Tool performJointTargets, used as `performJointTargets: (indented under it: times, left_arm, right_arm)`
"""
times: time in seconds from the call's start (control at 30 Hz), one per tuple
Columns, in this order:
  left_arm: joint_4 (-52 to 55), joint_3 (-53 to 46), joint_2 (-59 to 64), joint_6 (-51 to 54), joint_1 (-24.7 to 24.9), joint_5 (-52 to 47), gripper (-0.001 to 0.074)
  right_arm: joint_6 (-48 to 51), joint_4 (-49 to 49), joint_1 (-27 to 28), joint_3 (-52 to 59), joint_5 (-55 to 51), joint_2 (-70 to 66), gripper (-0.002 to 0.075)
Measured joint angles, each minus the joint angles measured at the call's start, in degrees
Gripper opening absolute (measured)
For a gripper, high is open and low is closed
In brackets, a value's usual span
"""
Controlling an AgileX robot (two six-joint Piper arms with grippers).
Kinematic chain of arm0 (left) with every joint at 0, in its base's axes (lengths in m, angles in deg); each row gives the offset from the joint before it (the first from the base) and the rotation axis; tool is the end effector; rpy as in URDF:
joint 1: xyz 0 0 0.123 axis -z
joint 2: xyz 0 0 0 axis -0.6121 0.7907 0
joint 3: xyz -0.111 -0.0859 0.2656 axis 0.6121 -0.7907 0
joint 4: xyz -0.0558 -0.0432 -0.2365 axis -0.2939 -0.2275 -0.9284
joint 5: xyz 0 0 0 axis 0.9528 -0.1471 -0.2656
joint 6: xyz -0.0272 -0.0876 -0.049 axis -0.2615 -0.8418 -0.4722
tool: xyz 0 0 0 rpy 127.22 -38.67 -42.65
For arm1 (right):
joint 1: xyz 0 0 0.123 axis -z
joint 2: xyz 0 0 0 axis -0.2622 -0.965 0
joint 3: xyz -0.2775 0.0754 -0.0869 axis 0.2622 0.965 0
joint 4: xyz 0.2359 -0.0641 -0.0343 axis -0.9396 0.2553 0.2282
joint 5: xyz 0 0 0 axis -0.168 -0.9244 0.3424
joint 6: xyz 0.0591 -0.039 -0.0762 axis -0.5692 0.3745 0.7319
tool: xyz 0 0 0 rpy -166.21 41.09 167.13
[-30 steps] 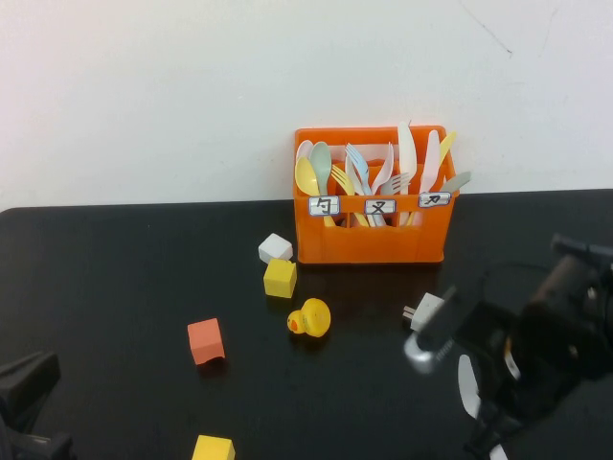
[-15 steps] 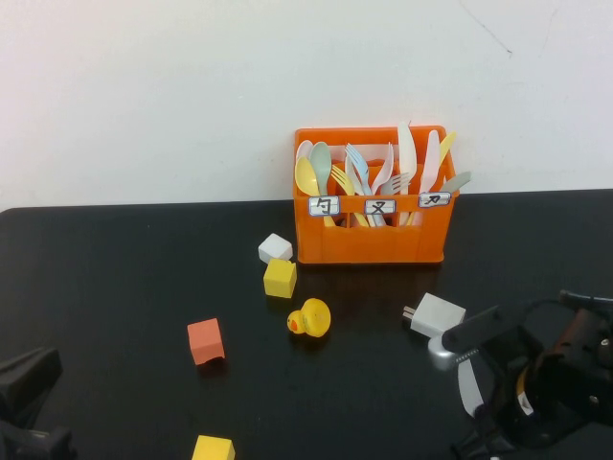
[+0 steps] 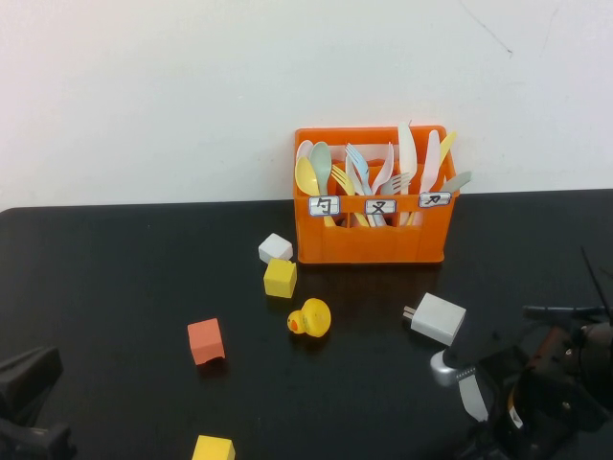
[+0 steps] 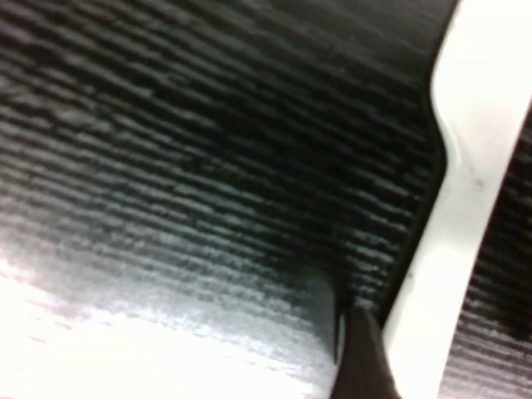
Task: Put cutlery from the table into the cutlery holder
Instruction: Pick up the knife
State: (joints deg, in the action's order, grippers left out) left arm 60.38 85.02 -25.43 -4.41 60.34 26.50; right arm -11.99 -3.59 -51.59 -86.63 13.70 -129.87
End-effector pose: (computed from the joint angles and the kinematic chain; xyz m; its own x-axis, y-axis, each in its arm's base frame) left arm 0.0986 -0.0318 0.2847 -0.3860 -0.1675 -0.9072 0.2048 0.9433 -0.2613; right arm 0.2422 0.1634 0.1056 -0.8859 -0.4133 -0.2105 -0.4070 0.9104 -0.0745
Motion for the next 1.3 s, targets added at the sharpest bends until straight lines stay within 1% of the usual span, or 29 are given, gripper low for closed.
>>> performJointTargets:
  times: [0.13,0.37,1.0,1.07,1.1,1.3]
  left_arm:
    - [-0.8,0.0,0.0,0.0,0.0,0.0,-0.0001]
    - [-1.2,0.0,0.0,0.0,0.0,0.0,-0.0001]
    - [-2.5,0.0,0.0,-0.1,0.0,0.0,-0.0001]
    - [-2.5,0.0,0.0,-0.1,0.0,0.0,-0.0001]
    - [-2.5,0.0,0.0,-0.1,0.0,0.0,-0.0001]
    - [-2.5,0.0,0.0,-0.1,0.0,0.0,-0.0001]
  right_arm:
    - [-0.4,-0.4,0.9,0.0,0.8,-0.1,0.0418]
    - [-0.4,-2.3,0.9,0.0,2.7,-0.1,0.041]
    - [-0.4,-3.7,0.9,-1.2,2.0,-2.6,0.0394]
    - [-0.3,-3.8,0.9,-1.3,2.0,-2.6,0.037]
    - [0.0,-3.9,0.9,-1.3,2.0,-2.6,0.0344]
    - [0.4,-4.7,0.9,-1.4,2.6,-2.6,0.0146]
